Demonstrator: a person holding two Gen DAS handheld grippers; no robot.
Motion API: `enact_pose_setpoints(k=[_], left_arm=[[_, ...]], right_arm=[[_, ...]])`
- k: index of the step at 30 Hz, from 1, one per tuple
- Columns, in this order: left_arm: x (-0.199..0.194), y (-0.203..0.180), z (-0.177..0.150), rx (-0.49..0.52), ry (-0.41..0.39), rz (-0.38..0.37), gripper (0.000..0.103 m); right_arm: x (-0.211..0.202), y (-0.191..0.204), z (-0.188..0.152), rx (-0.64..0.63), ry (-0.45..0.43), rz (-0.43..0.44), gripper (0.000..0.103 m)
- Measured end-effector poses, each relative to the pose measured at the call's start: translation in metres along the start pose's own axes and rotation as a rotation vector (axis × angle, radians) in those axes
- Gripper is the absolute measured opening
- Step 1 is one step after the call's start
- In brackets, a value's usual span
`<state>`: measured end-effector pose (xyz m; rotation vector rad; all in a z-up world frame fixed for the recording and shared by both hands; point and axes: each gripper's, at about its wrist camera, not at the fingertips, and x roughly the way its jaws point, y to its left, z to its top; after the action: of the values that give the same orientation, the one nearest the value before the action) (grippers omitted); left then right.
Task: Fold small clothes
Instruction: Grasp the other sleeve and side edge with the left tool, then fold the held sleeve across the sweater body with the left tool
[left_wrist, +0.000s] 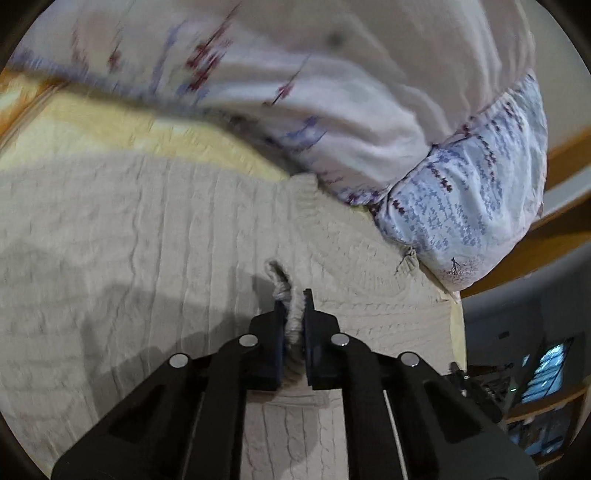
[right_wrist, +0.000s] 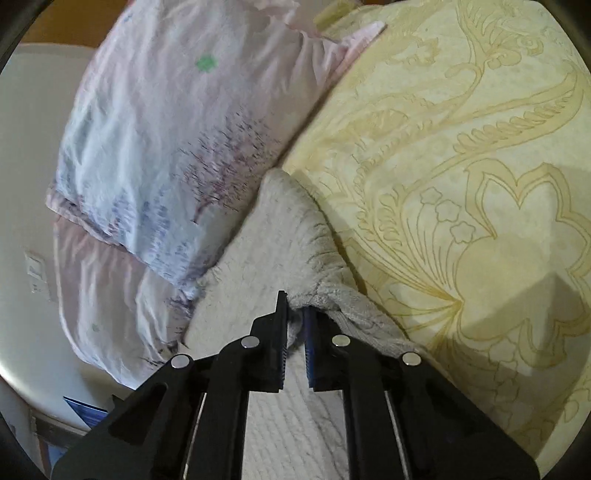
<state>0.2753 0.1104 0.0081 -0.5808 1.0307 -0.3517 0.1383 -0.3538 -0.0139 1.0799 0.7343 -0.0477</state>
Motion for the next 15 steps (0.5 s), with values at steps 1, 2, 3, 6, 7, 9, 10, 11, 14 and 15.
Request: enact_pose_setpoints(k=[1, 2, 3, 6, 7, 9, 10, 11, 14, 15], left_arm=[[-0.001, -0.003, 0.003, 0.016, -0.012, 0.007, 0.007], [-0.002, -0.004, 0.005, 0.023, -0.016, 0.013, 0.007], [-0.002, -0.004, 0.007, 0.031, -0.019, 0.028, 0.007], [0.007, 0.000, 0.009, 0.040, 0.005, 0.103, 0.007], [0.009, 0.001, 0.007, 0.035, 0.013, 0.112, 0.007], [0.009, 0.000, 0.005, 0.045, 0.007, 0.124, 0.010], [0.008, -0.003, 0.003, 0.056, 0.007, 0.134, 0.012], [0.006, -0.003, 0.003, 0.057, 0.006, 0.136, 0.015], [-0.014, -0.003, -0.005, 0.072, -0.008, 0.115, 0.046], [-0.023, -0.001, -0.009, 0.078, -0.017, 0.107, 0.057]], right_arm=[[-0.004, 0.003, -0.001, -0.017, -0.017, 0.013, 0.008], [-0.007, 0.006, -0.002, -0.042, -0.031, 0.011, 0.008], [-0.006, 0.008, -0.003, -0.052, -0.033, 0.002, 0.008], [0.001, 0.005, -0.007, -0.055, -0.001, -0.062, 0.008], [0.004, 0.003, -0.008, -0.056, 0.006, -0.088, 0.008], [0.006, 0.005, -0.009, -0.074, 0.008, -0.121, 0.008], [0.005, 0.005, -0.009, -0.083, 0.007, -0.132, 0.011], [0.002, 0.008, -0.010, -0.097, 0.004, -0.149, 0.013], [-0.008, 0.016, -0.014, -0.128, 0.006, -0.160, 0.035], [-0.013, 0.019, -0.016, -0.146, 0.004, -0.163, 0.044]])
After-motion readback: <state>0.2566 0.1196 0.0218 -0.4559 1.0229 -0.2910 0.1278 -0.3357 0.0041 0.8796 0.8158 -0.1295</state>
